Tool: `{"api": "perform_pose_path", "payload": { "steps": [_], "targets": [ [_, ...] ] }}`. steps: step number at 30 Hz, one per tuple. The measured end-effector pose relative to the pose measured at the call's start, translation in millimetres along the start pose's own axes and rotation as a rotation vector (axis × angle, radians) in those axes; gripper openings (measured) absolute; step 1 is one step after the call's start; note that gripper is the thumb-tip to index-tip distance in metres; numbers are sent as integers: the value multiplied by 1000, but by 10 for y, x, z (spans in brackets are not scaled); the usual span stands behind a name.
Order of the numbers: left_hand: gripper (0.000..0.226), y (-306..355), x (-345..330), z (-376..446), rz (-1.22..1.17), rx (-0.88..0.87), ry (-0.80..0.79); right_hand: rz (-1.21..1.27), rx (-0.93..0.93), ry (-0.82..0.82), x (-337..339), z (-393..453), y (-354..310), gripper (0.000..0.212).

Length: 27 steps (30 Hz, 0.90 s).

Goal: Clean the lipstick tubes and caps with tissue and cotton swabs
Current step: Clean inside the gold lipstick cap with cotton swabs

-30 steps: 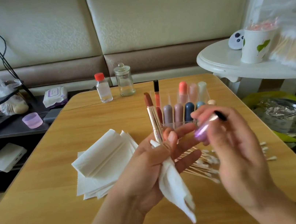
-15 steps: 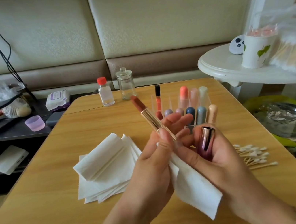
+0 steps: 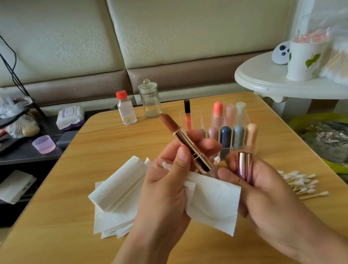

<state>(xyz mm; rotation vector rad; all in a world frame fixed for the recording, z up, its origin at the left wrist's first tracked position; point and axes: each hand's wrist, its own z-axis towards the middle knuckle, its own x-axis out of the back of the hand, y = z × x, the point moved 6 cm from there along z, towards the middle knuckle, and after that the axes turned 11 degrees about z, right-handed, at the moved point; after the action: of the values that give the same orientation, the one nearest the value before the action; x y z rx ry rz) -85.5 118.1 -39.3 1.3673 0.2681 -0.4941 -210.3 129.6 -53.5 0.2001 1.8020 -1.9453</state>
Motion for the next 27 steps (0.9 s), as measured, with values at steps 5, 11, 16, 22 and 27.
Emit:
{"api": "perform_pose_path", "payload": {
  "steps": [5,11,16,22,27],
  "targets": [
    [26,6,32,8,47,0,98,-231,198,102,19,-2,-134,26],
    [63,3,27,-6,26,16,161,-500,309,228,14,-75,-219,28],
    [38,5,-95,-30,-26,34,68,-224,104,198,63,-5,-129,40],
    [22,-29,-21,-24,-46,33,184,-407,215,165,-19,-46,-186,30],
    [22,-45,-6,-21,-26,9,209,-735,481,220,-118,-132,-254,31]
  ]
}}
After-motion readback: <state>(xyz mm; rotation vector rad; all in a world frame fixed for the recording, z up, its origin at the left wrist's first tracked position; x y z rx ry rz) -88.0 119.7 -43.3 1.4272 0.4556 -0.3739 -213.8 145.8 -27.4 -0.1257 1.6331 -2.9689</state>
